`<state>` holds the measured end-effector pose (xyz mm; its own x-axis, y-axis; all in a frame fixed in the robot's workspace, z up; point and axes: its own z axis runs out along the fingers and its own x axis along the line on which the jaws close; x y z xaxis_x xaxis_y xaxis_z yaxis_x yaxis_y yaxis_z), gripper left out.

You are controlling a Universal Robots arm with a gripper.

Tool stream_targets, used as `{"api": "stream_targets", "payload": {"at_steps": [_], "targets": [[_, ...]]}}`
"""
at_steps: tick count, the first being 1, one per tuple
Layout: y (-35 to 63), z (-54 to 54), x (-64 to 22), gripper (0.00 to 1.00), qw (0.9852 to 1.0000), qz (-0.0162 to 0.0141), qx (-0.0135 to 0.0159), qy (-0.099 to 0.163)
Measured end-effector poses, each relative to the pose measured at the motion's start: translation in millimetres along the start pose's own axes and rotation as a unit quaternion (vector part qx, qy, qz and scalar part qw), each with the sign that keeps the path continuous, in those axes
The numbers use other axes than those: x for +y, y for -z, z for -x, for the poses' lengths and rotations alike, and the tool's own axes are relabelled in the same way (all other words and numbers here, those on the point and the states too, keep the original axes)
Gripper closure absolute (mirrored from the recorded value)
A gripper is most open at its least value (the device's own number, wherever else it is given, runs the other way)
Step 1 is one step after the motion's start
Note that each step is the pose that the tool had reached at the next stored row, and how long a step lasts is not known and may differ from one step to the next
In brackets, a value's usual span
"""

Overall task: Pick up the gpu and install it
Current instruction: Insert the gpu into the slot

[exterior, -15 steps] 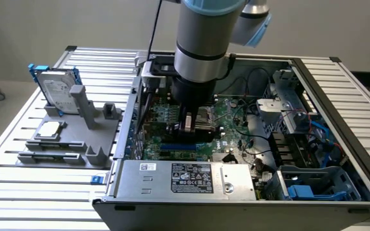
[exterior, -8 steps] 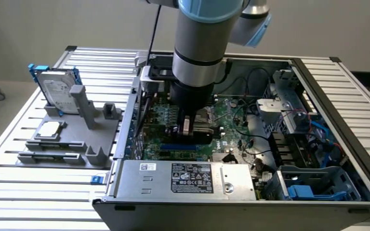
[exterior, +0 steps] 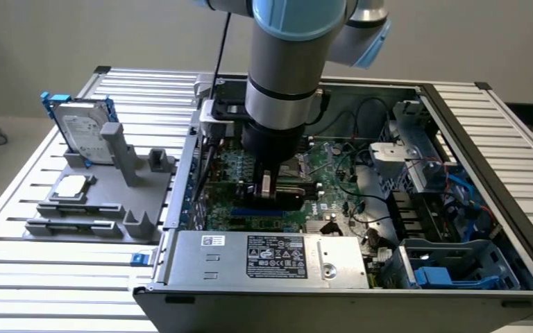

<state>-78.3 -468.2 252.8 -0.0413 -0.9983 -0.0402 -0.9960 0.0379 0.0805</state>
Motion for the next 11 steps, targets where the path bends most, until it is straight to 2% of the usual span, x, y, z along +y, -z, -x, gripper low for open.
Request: {"api": "stream_targets", "payload": {"at_steps": [11], "targets": [[-6.2,-0.3,0.3,0.73,0.9999,0.0004,0.0021,0.012]]}}
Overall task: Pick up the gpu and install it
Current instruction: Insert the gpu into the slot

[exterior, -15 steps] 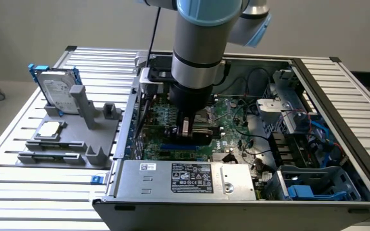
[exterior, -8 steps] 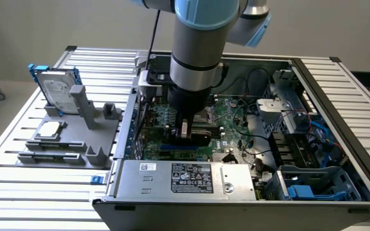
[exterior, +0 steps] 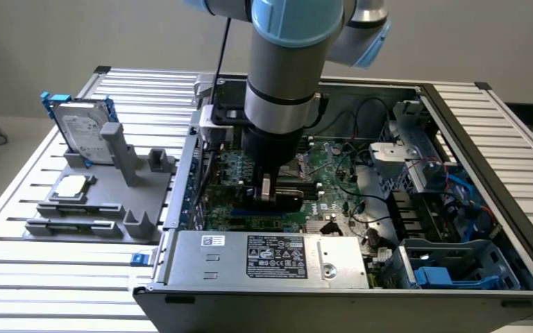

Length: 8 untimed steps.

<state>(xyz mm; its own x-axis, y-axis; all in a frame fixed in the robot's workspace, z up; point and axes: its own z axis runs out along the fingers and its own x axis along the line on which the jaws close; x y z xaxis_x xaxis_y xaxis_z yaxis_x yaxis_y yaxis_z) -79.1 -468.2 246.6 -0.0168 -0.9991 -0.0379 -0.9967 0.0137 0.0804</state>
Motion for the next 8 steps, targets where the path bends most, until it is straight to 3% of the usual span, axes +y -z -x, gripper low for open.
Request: {"api": "stream_targets", "payload": {"at_steps": [8], "targets": [[-2.3,0.3,-0.1,0.73,1.0,0.0002,0.0005,0.008]]}}
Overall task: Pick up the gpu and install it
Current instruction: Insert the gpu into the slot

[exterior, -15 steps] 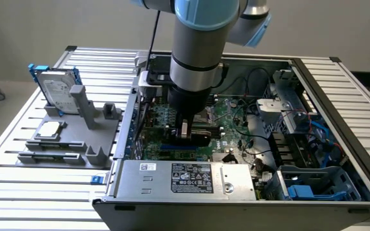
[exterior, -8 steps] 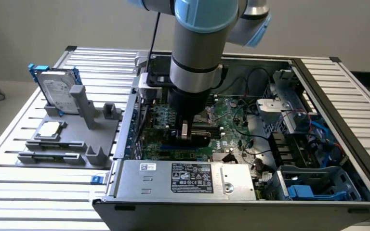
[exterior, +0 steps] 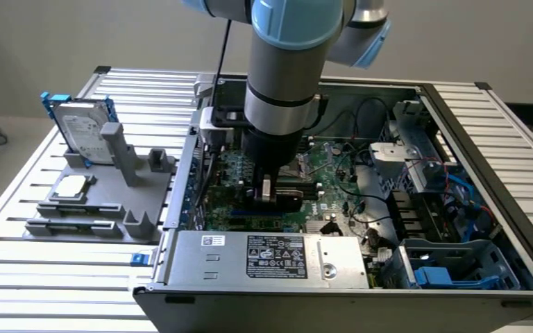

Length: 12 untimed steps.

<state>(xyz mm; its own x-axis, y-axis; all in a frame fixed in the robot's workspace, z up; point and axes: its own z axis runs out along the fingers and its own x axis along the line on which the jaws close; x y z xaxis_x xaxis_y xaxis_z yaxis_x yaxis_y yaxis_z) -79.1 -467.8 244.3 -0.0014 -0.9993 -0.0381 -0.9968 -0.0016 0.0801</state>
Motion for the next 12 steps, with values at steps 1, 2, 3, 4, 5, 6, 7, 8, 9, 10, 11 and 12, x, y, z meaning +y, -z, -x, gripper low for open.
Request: {"api": "stream_targets", "payload": {"at_steps": [1,2,3,4,5,6,7,8,9,10,11,12], "targets": [[-0.2,0.1,0.0,0.73,1.0,0.0001,0.0002,0.001],[-0.4,0.2,0.0,0.73,1.0,0.0002,0.0003,0.001],[-0.6,0.4,0.1,0.73,1.0,0.0002,0.0004,0.001],[-0.8,0.7,0.1,0.73,1.0,0.0002,0.0005,0.001],[-1.0,1.1,0.1,0.73,1.0,0.0002,0.0005,0.002],[-1.1,1.5,0.1,0.73,1.0,0.0003,0.0006,0.002],[-1.3,1.9,0.0,0.73,1.0,0.0003,0.0005,0.002],[-1.5,2.2,0.1,0.73,1.0,0.0002,0.0005,0.002],[-1.6,2.3,0.4,0.73,1.0,0.0002,0.0005,0.003],[-1.9,2.5,0.8,0.73,1.0,0.0002,0.0005,0.003],[-2.1,2.6,1.3,0.73,1.0,0.0002,0.0005,0.003],[-2.4,2.5,2.0,0.73,1.0,0.0002,0.0005,0.003]]}}
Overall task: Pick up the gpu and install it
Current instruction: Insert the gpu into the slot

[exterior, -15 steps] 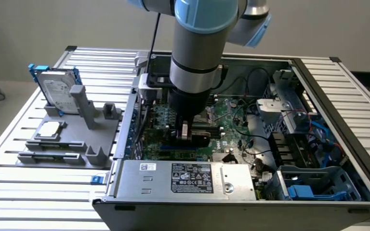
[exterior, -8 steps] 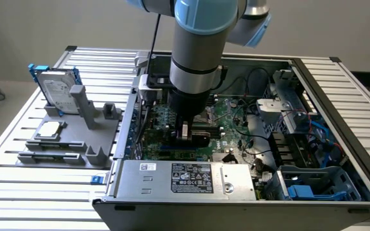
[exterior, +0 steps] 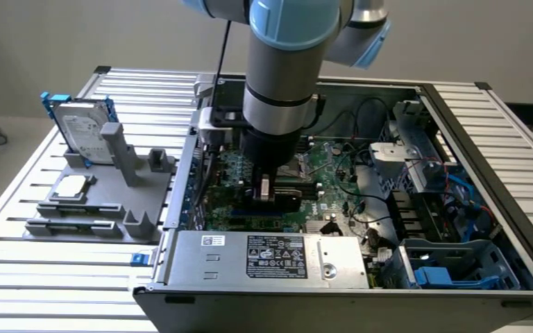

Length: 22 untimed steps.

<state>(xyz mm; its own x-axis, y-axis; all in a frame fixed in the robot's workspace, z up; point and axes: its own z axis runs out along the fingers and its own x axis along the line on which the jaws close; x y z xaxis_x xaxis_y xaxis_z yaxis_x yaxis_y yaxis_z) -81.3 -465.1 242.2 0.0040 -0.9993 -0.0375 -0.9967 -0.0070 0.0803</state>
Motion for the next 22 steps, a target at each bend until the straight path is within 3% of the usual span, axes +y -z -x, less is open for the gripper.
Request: {"api": "stream_targets", "payload": {"at_steps": [22], "targets": [[-6.7,1.2,2.0,0.73,0.9999,-0.0013,0.0021,0.014]]}}
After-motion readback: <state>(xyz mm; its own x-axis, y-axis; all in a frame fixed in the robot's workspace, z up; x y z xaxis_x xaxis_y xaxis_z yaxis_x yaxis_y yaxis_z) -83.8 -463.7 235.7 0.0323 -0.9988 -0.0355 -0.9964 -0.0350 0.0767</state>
